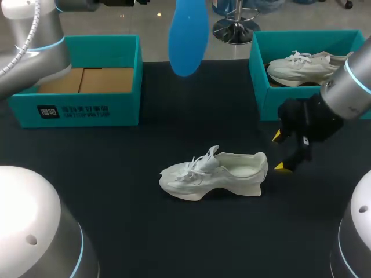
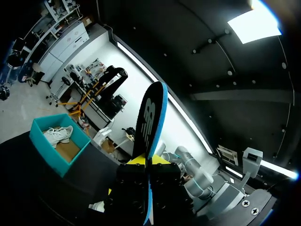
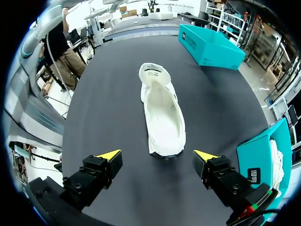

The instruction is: Take the shoe out of the shoebox, open the shoe tongue, remove and reinsert the insole, then place the shoe into the shoebox

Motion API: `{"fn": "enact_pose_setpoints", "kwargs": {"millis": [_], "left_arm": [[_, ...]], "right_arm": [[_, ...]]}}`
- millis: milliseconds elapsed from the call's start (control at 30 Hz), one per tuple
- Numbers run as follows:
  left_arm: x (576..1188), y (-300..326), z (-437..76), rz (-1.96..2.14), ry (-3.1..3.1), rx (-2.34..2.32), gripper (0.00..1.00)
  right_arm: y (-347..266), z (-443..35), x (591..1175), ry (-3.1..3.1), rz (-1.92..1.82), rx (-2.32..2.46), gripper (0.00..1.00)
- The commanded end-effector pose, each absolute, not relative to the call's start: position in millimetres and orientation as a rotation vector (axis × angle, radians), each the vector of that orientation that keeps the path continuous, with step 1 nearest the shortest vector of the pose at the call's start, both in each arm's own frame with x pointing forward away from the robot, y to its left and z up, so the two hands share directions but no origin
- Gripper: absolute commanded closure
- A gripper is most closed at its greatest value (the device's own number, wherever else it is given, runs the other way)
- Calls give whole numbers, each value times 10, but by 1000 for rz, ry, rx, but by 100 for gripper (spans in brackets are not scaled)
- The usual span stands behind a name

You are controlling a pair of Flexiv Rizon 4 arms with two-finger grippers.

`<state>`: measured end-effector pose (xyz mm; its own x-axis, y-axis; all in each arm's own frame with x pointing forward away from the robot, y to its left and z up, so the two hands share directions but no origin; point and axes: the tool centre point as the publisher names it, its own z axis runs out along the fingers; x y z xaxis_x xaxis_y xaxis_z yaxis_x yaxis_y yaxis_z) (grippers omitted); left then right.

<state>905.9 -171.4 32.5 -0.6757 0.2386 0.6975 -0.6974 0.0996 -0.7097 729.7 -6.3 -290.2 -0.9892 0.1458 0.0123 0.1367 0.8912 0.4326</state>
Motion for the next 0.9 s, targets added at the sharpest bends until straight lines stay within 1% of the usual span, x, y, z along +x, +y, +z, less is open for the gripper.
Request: {"fn": "enact_pose_setpoints", "kwargs": {"millis": [33,300,500,767,900], "left_arm": [[9054,-1713,324,1667,-1668,458,100],[9054,-1713,324,1667,-1668,458,100],[9054,-1713,324,1667,-1668,458,100],[9054,-1713,324,1667,-1668,458,100],[9054,-1713,324,1667,-1668,458,100]], "right_arm": [[-60,-2906,7295,3035,689,228,0],[26,-2818,7453,3067,646,201,0],[111,-2707,7607,3081,536,281,0],[260,-2743,7801,3098,545,265,0],[364,-2837,7815,3115,524,260,0]]}}
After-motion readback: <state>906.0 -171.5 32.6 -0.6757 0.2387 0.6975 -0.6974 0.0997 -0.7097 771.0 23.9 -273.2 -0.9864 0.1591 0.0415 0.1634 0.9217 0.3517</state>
